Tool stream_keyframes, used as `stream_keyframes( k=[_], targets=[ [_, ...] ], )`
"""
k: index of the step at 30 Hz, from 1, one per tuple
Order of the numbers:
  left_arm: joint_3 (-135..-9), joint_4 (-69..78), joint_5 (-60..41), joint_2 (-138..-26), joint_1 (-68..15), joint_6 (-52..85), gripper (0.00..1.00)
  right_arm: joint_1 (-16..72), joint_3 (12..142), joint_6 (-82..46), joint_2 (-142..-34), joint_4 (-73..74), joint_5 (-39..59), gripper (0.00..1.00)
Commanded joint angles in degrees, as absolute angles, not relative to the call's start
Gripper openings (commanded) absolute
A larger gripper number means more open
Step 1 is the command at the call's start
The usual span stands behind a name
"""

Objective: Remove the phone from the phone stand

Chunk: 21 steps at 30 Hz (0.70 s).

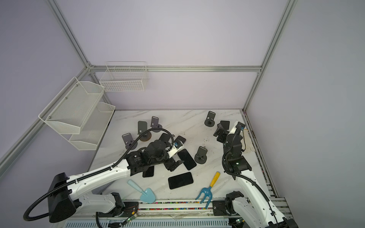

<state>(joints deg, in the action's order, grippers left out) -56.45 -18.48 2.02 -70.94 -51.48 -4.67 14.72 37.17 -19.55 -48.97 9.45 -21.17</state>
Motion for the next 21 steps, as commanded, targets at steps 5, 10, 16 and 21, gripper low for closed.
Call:
stream_keyframes(
  k=[5,10,16,21],
  targets=[
    [-51.8,-12.9,11.7,-60.8,-35.8,4.9,1.0,14.6,29.9,-14.5,-47.3,24.6,-30.6,0.97],
    [-41.2,-2.3,11.4,-55.5,-26.1,3.9,1.0,14.6,18.9,-6.3,-50.6,42.9,-30.9,0.98],
    [-33.2,5.1,18.7,-56.2,-15.1,7.4,1.0,14.5,14.2,-0.2,-58.2,53.8,-27.9,0.98],
    [-27.7,11.0,22.8,-58.0,-9.5,6.1,1.0,14.4,12.7,6.1,-63.9,62.5,-23.5,0.97]
  ],
)
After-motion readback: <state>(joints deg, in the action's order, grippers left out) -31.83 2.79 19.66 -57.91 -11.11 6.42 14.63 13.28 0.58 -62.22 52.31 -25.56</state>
